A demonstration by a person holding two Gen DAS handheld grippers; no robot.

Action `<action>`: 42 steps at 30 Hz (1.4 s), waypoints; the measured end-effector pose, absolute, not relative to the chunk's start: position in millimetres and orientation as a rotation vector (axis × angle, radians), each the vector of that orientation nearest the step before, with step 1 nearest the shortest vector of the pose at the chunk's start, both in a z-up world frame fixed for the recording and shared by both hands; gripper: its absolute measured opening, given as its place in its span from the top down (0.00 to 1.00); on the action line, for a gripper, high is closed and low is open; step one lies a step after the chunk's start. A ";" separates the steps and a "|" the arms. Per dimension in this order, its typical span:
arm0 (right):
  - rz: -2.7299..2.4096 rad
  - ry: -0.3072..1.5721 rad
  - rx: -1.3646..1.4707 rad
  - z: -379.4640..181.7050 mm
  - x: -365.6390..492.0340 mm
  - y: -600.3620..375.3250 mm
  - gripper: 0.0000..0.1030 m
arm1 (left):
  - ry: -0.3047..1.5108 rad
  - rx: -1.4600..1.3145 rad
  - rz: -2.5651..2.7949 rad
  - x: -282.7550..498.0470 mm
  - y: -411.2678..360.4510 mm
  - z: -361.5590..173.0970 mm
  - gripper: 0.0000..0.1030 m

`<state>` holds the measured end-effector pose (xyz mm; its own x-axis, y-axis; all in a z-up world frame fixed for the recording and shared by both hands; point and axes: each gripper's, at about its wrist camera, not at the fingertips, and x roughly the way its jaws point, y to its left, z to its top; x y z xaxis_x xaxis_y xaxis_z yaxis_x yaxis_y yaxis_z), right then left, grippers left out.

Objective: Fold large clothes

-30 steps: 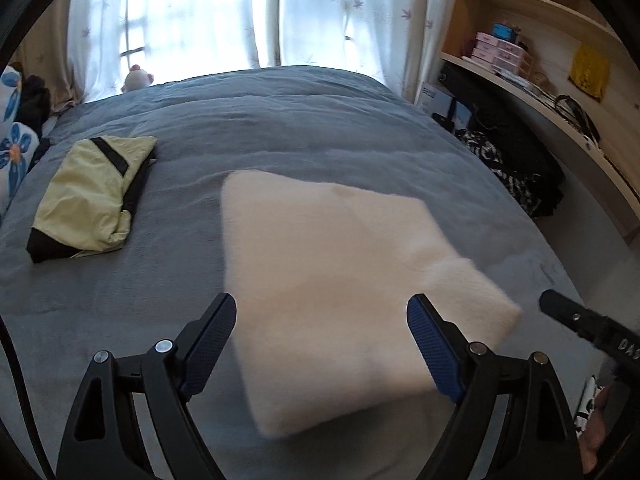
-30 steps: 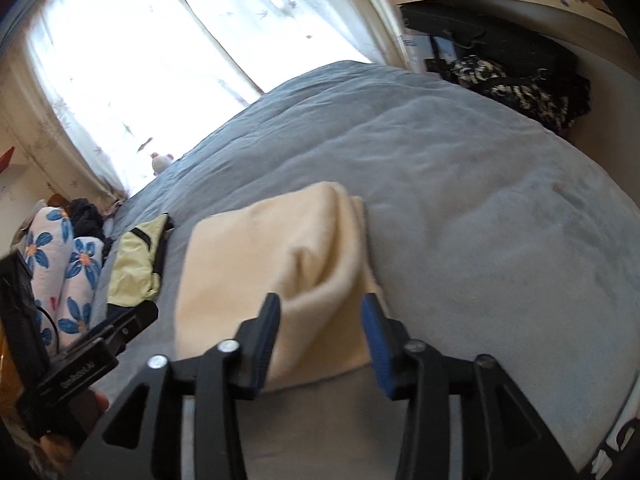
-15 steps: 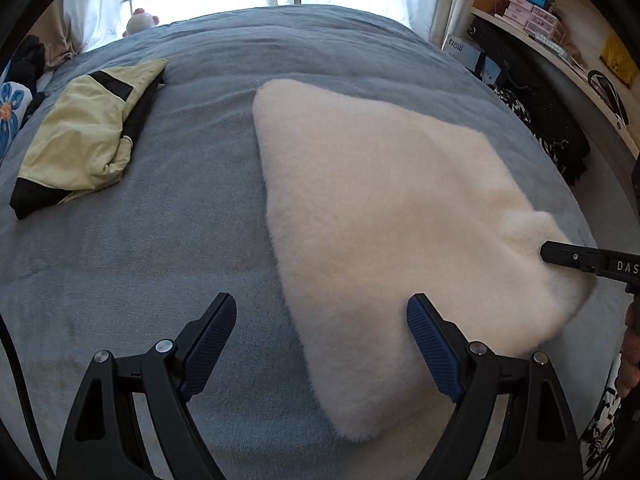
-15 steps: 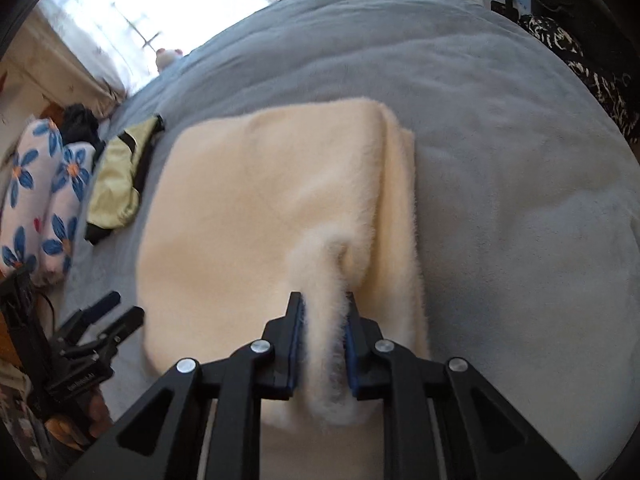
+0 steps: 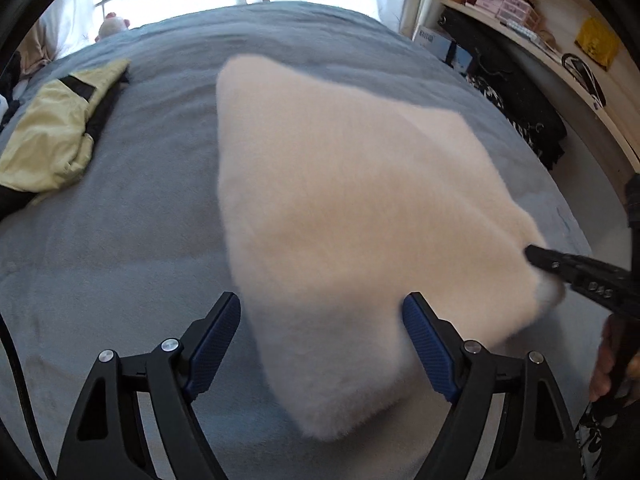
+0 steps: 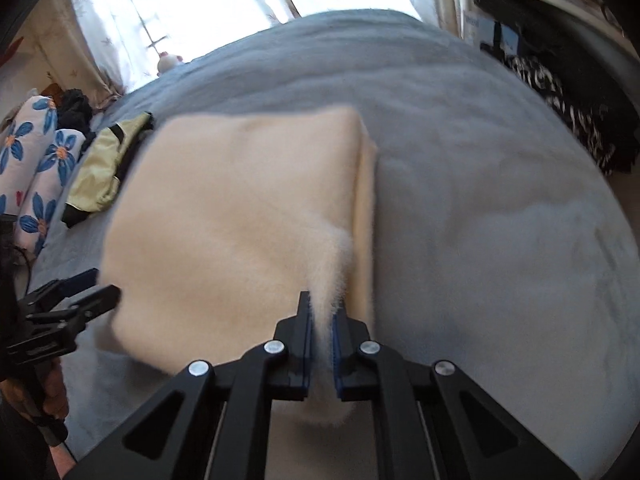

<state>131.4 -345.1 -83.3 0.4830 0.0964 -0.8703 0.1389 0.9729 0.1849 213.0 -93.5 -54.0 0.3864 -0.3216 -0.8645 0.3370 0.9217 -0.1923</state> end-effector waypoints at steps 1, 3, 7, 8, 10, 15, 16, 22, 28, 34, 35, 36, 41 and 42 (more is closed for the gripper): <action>-0.031 1.081 0.253 -94.7 131.1 -344.0 0.94 | 1.114 0.014 -0.422 211.0 -96.1 -60.6 0.20; -0.043 1.078 0.259 -102.9 129.7 -342.1 0.93 | 1.119 0.028 -0.413 206.7 -100.2 -70.6 0.20; -0.009 1.082 0.260 -82.9 135.4 -343.0 0.88 | 1.102 0.040 -0.417 206.8 -98.9 -63.1 0.20; 0.000 1.090 0.261 -77.7 138.0 -345.5 0.83 | 1.112 0.035 -0.427 209.3 -97.3 -60.1 0.20; 0.025 1.062 0.294 -63.2 146.6 -353.6 0.69 | 1.133 0.017 -0.450 216.3 -93.2 -54.3 0.20; 0.020 0.991 0.353 -44.4 189.9 -371.1 0.46 | 1.102 -0.069 -0.466 246.2 -76.5 -32.2 0.20; 0.013 0.991 0.353 -45.6 202.4 -372.2 0.46 | 1.098 -0.076 -0.448 256.4 -74.1 -29.8 0.20; -0.029 1.040 0.407 -70.4 268.7 -389.1 0.46 | 1.107 -0.120 -0.410 318.4 -67.6 -30.3 0.20; -0.021 1.057 0.403 -90.9 296.0 -391.0 0.57 | 1.126 -0.161 -0.405 352.7 -71.3 -45.8 0.25; -0.059 0.971 0.223 -72.8 284.9 -380.2 0.84 | 1.096 -0.110 -0.408 358.2 -85.0 -44.0 0.35; -0.067 0.952 0.233 -69.8 282.2 -385.2 0.87 | 1.089 -0.100 -0.408 357.6 -87.1 -43.4 0.35; -0.066 0.947 0.249 -71.3 281.9 -390.3 0.88 | 1.078 -0.091 -0.409 356.2 -89.6 -43.4 0.35; -0.085 0.999 0.261 -100.8 291.4 -395.5 0.88 | 1.047 -0.040 -0.383 356.7 -97.2 -50.9 0.32; -0.084 1.001 0.263 -98.6 291.3 -395.9 0.86 | 1.049 -0.040 -0.380 357.2 -97.2 -50.7 0.32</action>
